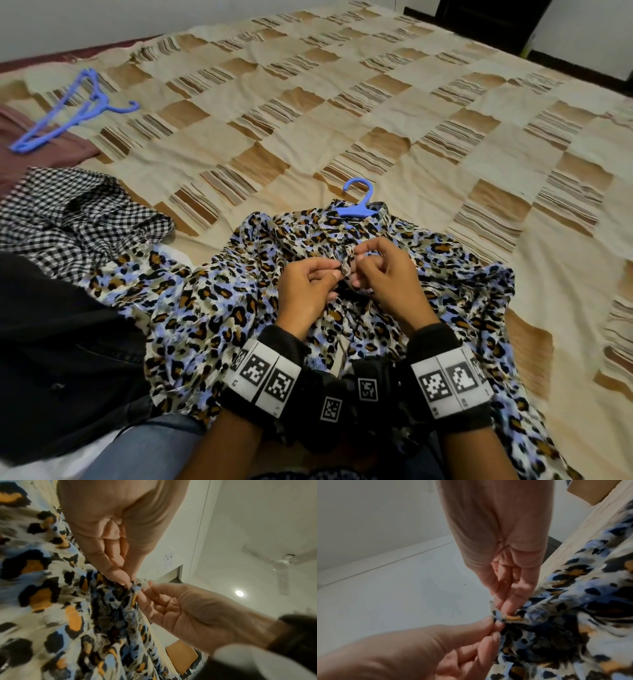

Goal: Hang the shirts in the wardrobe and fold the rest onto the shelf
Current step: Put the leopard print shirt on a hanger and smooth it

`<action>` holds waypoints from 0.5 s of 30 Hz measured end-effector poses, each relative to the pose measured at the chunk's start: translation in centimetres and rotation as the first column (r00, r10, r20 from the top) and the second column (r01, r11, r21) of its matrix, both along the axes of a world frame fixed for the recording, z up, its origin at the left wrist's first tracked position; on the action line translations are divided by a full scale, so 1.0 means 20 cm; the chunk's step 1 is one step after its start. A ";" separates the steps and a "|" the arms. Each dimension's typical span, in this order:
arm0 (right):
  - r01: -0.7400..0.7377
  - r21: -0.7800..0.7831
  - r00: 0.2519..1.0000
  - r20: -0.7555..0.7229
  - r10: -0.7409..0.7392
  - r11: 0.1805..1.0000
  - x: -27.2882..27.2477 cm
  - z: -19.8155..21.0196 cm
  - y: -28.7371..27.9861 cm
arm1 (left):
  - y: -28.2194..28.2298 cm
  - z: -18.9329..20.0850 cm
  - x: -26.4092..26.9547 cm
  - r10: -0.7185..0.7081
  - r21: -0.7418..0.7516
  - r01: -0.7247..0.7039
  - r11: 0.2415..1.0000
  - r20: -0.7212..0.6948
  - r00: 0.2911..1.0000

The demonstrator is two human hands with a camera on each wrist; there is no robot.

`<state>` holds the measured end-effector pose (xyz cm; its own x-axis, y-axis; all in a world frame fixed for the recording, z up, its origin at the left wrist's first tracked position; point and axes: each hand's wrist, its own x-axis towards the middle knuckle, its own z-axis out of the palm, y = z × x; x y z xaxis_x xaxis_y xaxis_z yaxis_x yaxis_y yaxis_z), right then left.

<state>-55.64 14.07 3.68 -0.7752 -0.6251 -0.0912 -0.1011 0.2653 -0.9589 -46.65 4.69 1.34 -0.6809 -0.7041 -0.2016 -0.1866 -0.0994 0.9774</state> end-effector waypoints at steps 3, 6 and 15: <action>-0.027 -0.003 0.996 0.083 0.027 1.000 -0.02 0.00 0.02 | 0.01 0.01 0.00 -0.047 -0.021 0.047 0.999 0.005 0.999; -0.060 0.009 0.992 0.113 0.058 0.998 -0.02 0.00 0.03 | 0.01 0.01 0.00 -0.065 -0.023 0.066 0.998 0.017 0.998; -0.066 0.058 0.996 -0.058 0.069 0.996 -0.02 0.01 0.02 | 0.02 0.03 -0.01 -0.091 0.012 0.091 0.996 0.000 0.996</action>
